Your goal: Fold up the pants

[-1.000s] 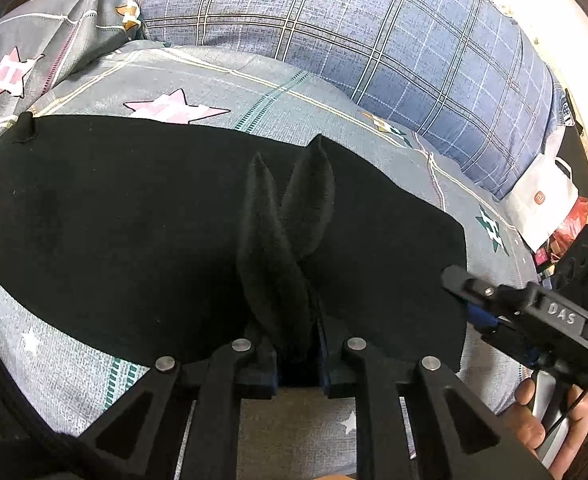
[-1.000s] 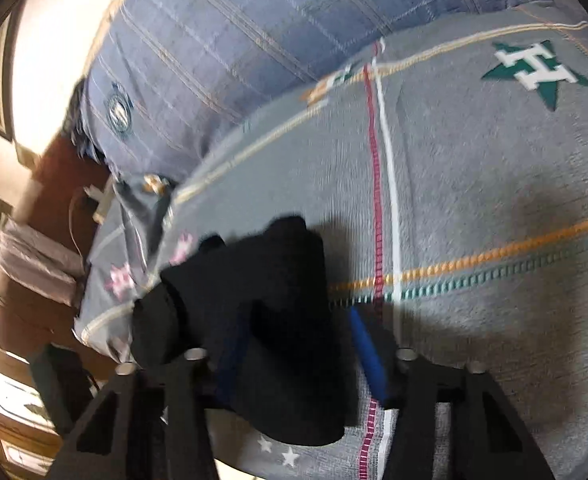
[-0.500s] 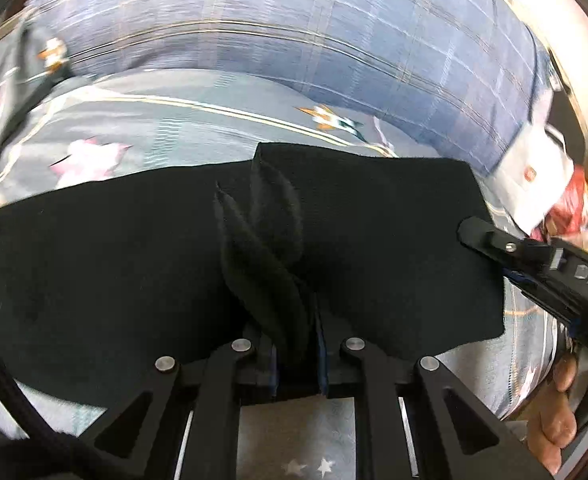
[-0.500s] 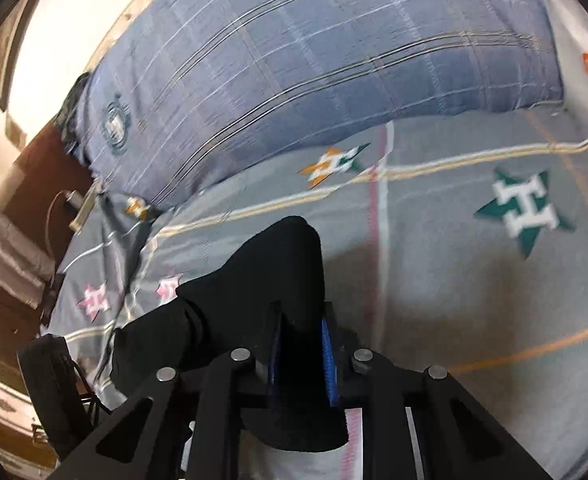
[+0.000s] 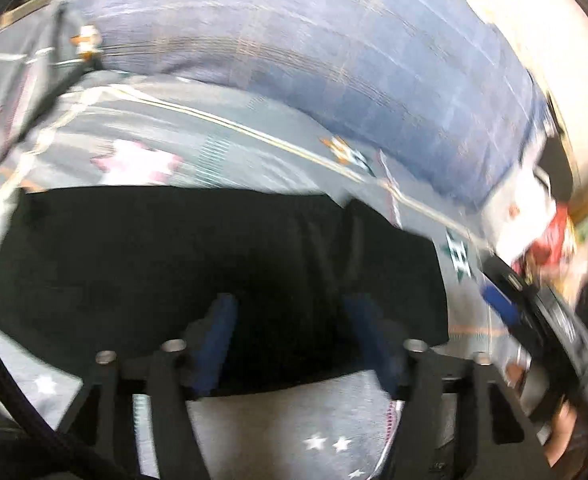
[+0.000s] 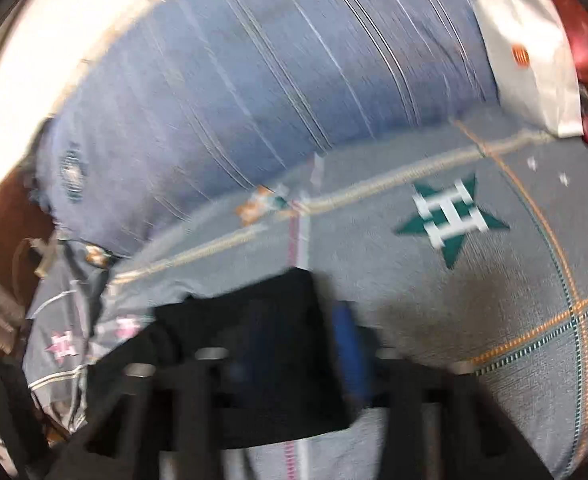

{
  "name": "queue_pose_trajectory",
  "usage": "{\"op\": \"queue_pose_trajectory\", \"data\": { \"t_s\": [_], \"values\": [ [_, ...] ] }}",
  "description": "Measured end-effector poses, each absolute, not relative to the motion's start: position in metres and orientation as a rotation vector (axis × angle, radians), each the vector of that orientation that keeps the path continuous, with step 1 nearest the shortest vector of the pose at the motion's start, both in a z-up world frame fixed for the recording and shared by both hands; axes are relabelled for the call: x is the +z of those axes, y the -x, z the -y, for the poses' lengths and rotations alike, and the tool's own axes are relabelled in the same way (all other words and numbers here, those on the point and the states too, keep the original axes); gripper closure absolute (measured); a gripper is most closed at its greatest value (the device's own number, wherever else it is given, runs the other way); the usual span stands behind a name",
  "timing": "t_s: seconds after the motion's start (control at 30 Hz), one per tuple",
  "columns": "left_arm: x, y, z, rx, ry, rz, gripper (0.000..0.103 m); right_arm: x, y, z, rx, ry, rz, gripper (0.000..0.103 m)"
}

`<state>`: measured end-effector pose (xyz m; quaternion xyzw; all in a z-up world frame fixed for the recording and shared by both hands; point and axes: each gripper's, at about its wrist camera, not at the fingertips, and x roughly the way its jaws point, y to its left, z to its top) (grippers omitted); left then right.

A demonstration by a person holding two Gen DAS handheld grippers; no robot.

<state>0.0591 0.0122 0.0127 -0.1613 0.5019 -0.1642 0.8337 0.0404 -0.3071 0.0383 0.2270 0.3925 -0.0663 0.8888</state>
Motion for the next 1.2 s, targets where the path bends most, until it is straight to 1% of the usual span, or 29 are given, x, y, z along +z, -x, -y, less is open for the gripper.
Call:
{"op": "queue_pose_trajectory", "data": {
  "t_s": [0.07,0.17,0.23,0.4,0.5,0.63,0.8,0.9,0.93,0.97,1.0,1.03,1.07,1.2],
  "values": [
    [0.012,-0.058,-0.046,-0.28,0.414,-1.071,0.033,0.049,-0.025,0.292,-0.083,-0.462,-0.741,0.023],
    [-0.001,-0.056,-0.092,-0.196,0.541,-1.115,0.033,0.051,-0.013,0.262,0.081,-0.48,-0.729,0.023],
    [-0.013,-0.049,-0.126,-0.113,0.638,-1.144,0.033,0.045,-0.016,0.238,0.172,-0.489,-0.765,0.023],
    [-0.017,-0.034,-0.179,0.025,0.783,-1.115,0.033,0.044,-0.031,0.168,0.338,-0.393,-0.853,0.024],
    [-0.026,-0.036,-0.196,0.064,0.799,-1.135,0.033,0.04,-0.045,0.132,0.383,-0.357,-0.922,0.025],
    [-0.043,-0.044,-0.201,0.048,0.819,-1.168,0.033,0.026,-0.058,0.098,0.46,-0.417,-0.98,0.027],
    [-0.061,-0.058,-0.195,0.047,0.825,-1.207,0.035,0.005,-0.06,0.08,0.474,-0.409,-1.027,0.027],
    [-0.056,-0.064,-0.191,0.089,0.793,-1.186,0.036,-0.002,-0.061,0.081,0.475,-0.422,-1.045,0.027],
    [-0.054,-0.066,-0.19,0.107,0.785,-1.178,0.046,-0.003,-0.062,0.082,0.477,-0.435,-1.046,0.027],
    [-0.053,-0.068,-0.189,0.13,0.775,-1.17,0.054,-0.003,-0.063,0.084,0.48,-0.444,-1.045,0.027],
    [-0.049,-0.069,-0.187,0.146,0.753,-1.158,0.067,-0.004,-0.064,0.084,0.484,-0.455,-1.046,0.027],
    [-0.048,-0.071,-0.185,0.15,0.735,-1.148,0.078,-0.005,-0.066,0.085,0.481,-0.462,-1.047,0.027],
    [-0.045,-0.072,-0.184,0.156,0.723,-1.133,0.079,-0.006,-0.067,0.086,0.476,-0.464,-1.048,0.027],
    [-0.048,-0.075,-0.187,0.146,0.744,-1.131,0.079,-0.003,-0.07,0.091,0.478,-0.479,-1.045,0.027]
  ]
}}
